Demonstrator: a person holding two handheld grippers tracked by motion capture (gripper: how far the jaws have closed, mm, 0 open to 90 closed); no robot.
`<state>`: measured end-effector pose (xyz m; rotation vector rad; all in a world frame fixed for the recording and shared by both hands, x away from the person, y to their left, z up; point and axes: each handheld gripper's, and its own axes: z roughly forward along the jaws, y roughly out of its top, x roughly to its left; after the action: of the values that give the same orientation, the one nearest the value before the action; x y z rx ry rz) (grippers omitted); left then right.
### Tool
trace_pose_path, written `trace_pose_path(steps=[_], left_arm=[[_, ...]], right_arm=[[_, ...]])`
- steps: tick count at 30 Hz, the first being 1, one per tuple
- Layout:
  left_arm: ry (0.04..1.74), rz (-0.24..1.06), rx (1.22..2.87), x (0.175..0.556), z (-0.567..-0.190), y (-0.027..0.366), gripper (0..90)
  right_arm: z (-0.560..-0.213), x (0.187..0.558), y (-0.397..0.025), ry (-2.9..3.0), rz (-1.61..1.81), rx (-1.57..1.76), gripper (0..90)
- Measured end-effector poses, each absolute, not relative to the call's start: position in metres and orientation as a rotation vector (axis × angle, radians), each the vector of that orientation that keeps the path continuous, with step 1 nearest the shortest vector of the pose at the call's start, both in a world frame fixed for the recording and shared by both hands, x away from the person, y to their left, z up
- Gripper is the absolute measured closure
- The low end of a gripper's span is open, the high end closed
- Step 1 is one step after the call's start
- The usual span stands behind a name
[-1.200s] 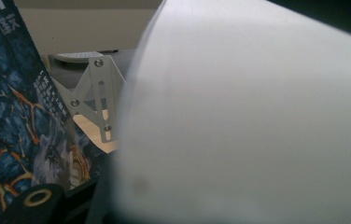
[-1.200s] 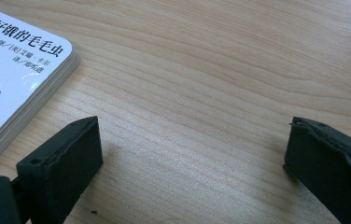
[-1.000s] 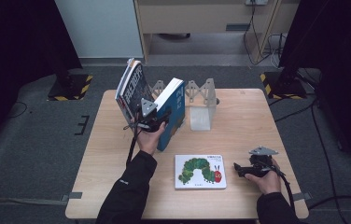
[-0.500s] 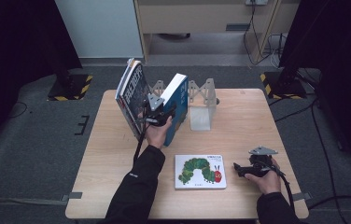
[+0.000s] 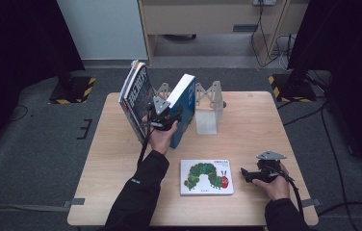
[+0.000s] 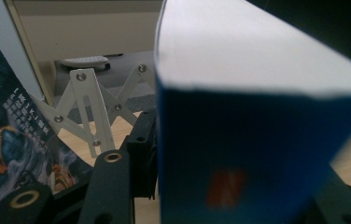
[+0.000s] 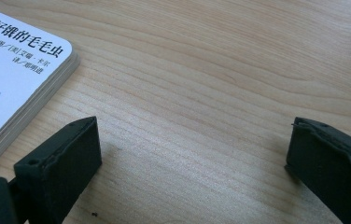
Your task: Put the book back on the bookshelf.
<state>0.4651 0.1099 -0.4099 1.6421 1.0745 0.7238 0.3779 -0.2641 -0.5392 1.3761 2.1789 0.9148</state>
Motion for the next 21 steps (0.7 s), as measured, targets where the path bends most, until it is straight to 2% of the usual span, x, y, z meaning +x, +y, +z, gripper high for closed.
trace_pose_path(steps=[7,9,12,21], left_arm=[[1.063,0.698,1.686,0.445,-0.418,0.122,52.3],[1.076,0.697,1.702,0.443,-0.423,0.123,56.4],[1.094,0.665,1.689,0.443,-0.426,0.124,58.5],[1.156,0.683,1.649,0.448,-0.426,0.113,59.3]], right_arm=[[-0.539,0.378,-0.264,2.179,0.914,1.374,3.2],[-0.539,0.378,-0.264,2.178,0.915,1.376,3.2],[-0.539,0.378,-0.264,2.178,0.915,1.376,3.1],[-0.539,0.378,-0.264,2.177,0.912,1.376,3.0]])
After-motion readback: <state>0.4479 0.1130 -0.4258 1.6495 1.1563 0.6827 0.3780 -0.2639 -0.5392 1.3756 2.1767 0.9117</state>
